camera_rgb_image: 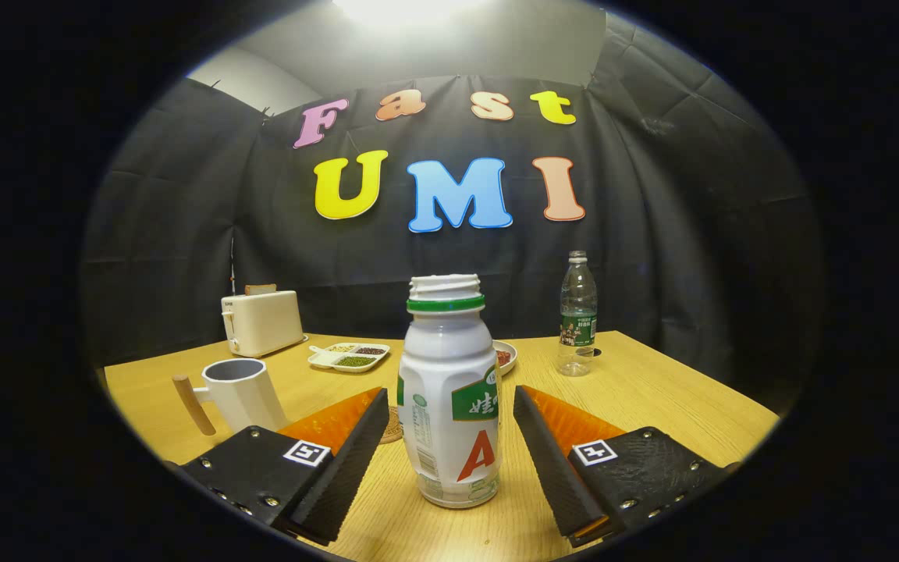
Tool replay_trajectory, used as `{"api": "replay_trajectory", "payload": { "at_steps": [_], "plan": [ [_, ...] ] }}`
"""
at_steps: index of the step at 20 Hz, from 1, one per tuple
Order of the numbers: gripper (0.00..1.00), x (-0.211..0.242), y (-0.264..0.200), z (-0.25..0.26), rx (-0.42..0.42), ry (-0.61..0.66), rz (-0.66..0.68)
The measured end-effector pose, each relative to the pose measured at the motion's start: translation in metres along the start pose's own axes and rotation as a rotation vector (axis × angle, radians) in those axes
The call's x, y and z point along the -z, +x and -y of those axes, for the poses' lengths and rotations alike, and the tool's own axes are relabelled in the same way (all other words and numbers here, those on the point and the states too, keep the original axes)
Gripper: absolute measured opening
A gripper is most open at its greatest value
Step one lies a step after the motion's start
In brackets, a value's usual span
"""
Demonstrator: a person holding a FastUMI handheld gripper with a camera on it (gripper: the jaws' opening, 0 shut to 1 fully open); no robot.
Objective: Take the bottle from table, then pour the juice into the cup, finally place the bottle on the coaster
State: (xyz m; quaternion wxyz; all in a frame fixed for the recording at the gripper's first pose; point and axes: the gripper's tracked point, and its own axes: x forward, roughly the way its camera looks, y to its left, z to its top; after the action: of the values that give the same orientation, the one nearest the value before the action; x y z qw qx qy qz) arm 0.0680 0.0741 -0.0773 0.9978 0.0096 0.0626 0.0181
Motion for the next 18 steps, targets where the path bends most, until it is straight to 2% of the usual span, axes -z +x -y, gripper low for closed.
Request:
{"api": "replay_trajectory", "payload": {
  "at_steps": [1, 3, 7, 8, 13, 18],
  "plan": [
    [0.94, 0.0, 0.002, 0.0, 0.006, -0.009, -0.001],
    [0.76, 0.001, 0.004, 0.002, 0.034, -0.024, -0.02],
    [0.72, 0.0, 0.006, 0.0, 0.047, -0.057, -0.034],
    [0.66, -0.001, 0.005, -0.001, 0.049, -0.063, -0.036],
    [0.66, -0.015, 0.006, -0.008, 0.065, -0.145, -0.004],
    [0.66, -0.045, 0.007, -0.021, 0.09, -0.319, 0.053]
  ]
}}
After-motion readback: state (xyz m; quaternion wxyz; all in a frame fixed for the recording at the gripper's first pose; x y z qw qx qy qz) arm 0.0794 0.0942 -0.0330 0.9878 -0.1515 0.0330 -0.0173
